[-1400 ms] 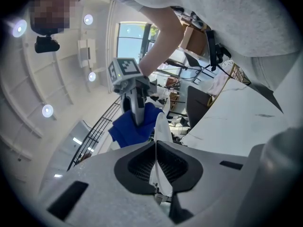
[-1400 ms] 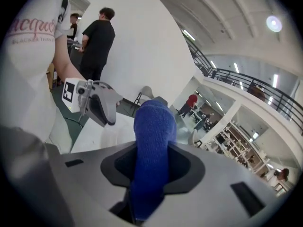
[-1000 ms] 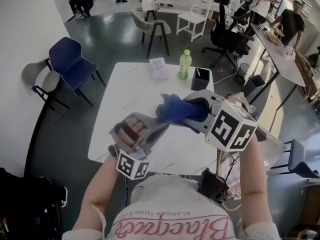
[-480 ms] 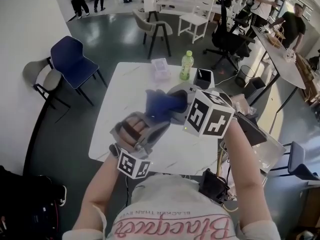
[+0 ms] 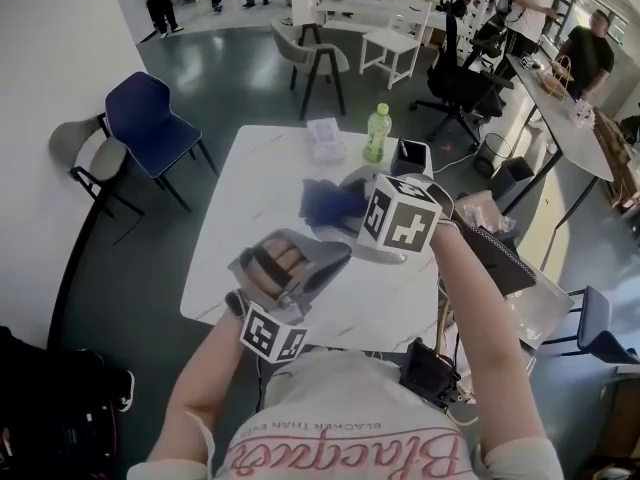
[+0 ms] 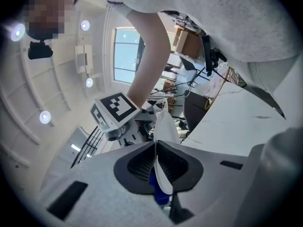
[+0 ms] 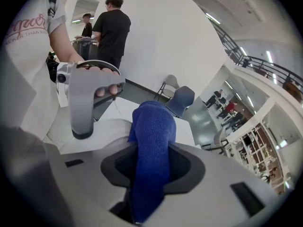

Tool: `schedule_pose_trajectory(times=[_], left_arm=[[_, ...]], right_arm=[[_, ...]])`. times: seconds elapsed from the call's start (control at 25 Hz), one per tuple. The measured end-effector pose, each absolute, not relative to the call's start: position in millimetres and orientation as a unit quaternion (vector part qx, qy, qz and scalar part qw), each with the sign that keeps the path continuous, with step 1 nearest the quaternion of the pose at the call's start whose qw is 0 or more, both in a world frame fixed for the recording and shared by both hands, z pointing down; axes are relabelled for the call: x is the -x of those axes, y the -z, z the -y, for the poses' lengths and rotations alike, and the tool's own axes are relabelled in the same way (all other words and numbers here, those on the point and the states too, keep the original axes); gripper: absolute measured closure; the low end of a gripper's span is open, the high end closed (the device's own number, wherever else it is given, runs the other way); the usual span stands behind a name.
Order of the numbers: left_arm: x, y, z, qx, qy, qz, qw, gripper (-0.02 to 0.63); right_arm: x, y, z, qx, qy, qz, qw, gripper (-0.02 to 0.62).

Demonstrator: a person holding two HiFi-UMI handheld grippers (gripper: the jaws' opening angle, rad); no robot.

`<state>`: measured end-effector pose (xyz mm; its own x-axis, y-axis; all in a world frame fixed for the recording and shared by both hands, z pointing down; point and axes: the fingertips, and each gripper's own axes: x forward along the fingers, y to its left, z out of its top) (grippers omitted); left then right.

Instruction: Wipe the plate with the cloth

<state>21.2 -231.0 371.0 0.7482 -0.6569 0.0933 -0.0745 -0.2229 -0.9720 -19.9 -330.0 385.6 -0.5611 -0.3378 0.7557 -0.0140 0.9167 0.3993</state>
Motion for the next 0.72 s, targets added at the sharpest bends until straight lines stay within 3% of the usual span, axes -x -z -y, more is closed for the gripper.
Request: schedule_pose_trajectory(times=[0.32,0.48,0.72], left_arm=[[-23,-371,229,0.745,0.259,-0.246,0.564,0.594],[-12,-367,234,0.759,0.250,-0.265,0.540,0.594],[3,-365,253,0.833,0.222,-0.308,0.402,0.595]], right_arm=[[-31,-412,349,-0.147,0.118,0.864,0.466,0.476],[-53,-414,354,-0.199,0.083,0.873,0.436,0.476],[-71,-374,355,-0.283,0.067,0.893,0.343,0.476]])
